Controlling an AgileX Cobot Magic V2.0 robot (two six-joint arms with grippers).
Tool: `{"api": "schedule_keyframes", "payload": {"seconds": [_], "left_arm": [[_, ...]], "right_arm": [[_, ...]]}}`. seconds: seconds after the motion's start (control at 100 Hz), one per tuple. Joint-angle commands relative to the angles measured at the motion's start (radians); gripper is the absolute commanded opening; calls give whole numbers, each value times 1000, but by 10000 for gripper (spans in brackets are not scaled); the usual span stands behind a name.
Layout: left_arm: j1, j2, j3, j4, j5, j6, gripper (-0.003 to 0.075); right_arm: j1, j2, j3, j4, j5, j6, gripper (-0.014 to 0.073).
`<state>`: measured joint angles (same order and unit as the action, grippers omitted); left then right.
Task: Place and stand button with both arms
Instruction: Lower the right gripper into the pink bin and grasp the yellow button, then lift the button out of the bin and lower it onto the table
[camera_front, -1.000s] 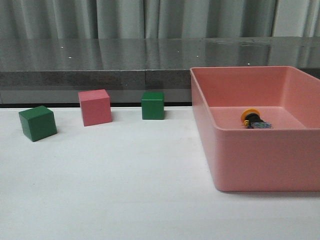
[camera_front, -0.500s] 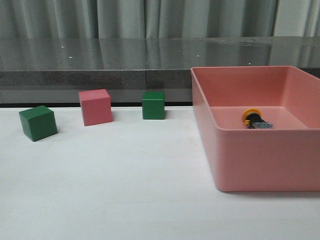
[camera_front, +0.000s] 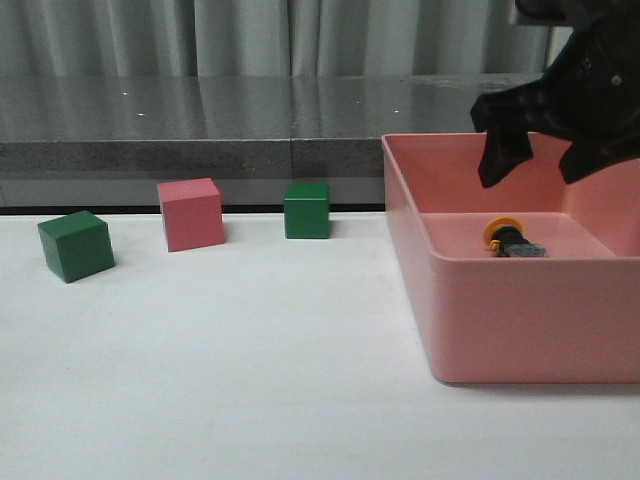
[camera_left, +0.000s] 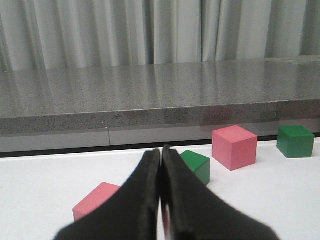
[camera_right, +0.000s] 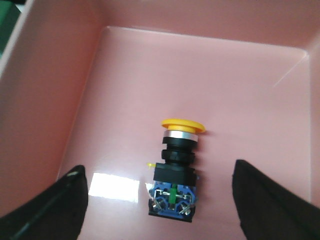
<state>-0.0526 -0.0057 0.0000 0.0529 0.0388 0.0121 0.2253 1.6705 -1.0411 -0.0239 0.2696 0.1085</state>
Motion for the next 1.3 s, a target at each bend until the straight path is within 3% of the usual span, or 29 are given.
{"api": "schedule_keyframes", "payload": {"seconds": [0.0, 0.23, 0.3, 0.37, 0.54, 0.63, 0.91, 1.07, 1.29], "left_arm": [[5, -30, 45, -2, -80, -12, -20], [5, -30, 45, -2, -80, -12, -20], [5, -30, 45, -2, -80, -12, -20], [5, -30, 45, -2, -80, -12, -19], [5, -30, 45, -2, -80, -12, -19], [5, -30, 45, -2, -80, -12, -20], [5, -30, 45, -2, -79, -12, -20], [5, -30, 45, -2, -79, -12, -19], [5, -30, 45, -2, -79, -12, -20]], "right_arm": [[-4, -2, -36, -18, -82, -12, 594], [-4, 99, -36, -50, -97, -12, 592], [-4, 119, -36, -50, -93, -12, 553], [-4, 130, -36, -50, -87, -11, 463], [-4, 128, -36, -50, -59, -11, 143], [-4, 109, -36, -50, -35, -11, 51], [36, -136, -53, -50, 10, -20, 40], [159, -210, -147, -49, 85, -205, 40], [347, -155, -251, -44, 130, -457, 40]]}}
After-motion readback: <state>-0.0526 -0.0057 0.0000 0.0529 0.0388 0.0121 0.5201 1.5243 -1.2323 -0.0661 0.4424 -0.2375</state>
